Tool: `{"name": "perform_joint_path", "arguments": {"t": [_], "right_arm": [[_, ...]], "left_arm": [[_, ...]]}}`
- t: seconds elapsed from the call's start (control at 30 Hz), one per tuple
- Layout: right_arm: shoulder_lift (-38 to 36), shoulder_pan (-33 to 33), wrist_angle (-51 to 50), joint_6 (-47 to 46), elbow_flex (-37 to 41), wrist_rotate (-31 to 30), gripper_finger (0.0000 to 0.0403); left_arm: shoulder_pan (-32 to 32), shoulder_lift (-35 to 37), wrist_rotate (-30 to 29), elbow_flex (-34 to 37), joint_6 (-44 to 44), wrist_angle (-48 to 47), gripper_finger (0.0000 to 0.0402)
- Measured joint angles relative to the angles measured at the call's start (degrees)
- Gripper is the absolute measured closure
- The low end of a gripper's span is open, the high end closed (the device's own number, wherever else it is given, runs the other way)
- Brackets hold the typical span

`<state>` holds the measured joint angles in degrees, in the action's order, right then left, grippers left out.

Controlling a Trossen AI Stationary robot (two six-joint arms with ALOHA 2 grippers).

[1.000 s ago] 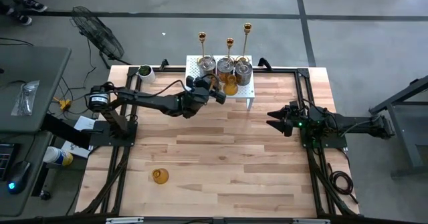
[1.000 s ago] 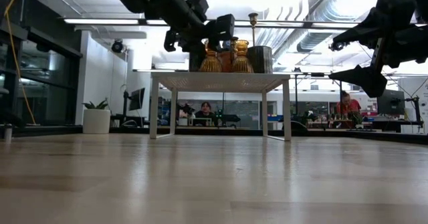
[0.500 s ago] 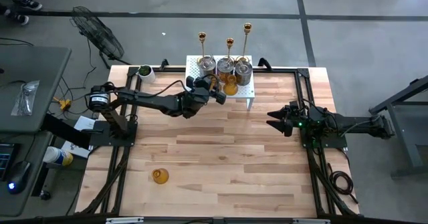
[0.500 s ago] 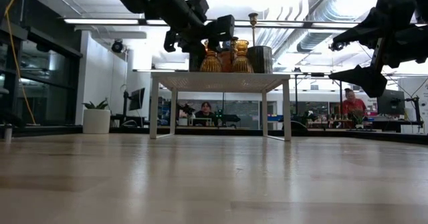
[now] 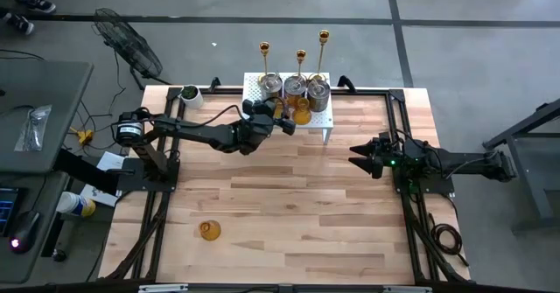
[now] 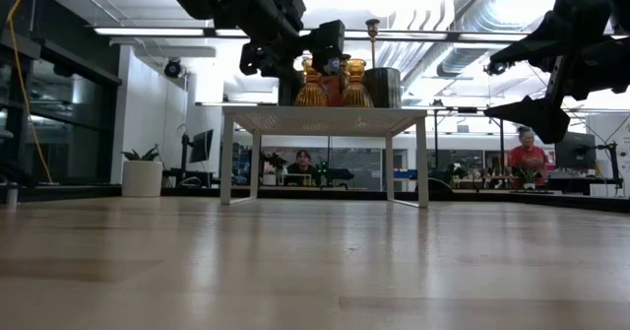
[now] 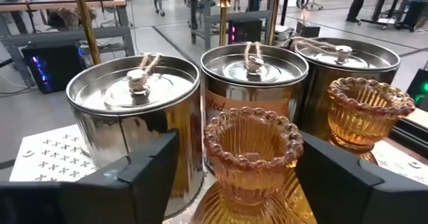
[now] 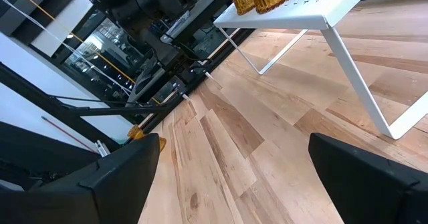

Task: Pick & Place candle stick holders
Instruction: Put the right orange glass candle holder on the shelf, then put the orange glass candle holder on the shelf

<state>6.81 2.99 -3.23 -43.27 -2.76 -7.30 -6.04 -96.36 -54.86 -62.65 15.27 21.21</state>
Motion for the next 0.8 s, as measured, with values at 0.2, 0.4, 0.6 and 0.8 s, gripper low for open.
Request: {"name": "perform_joint_path", "arguments": {"t": [0.2, 0.4, 0.6, 0.8], "right_arm": [[0.0, 0.0, 0.0, 0.0, 0.0, 0.0, 0.0027], [0.0, 0.0, 0.0, 0.0, 0.0, 0.0, 0.0027], [0.0, 0.0, 0.0, 0.0, 0.0, 0.0, 0.0027], [0.0, 0.0, 0.0, 0.0, 0.0, 0.0, 0.0027]], "left_arm": [[0.0, 0.0, -0.2, 0.0, 0.0, 0.1, 0.0104], [0.0, 0.0, -0.3, 0.0, -1.4, 2.1, 0.0103], [0.0, 0.0, -0.4, 0.0, -3.5, 3.5, 0.0103], [0.0, 0.0, 0.1, 0.0, -7.9, 7.0, 0.0103]]}}
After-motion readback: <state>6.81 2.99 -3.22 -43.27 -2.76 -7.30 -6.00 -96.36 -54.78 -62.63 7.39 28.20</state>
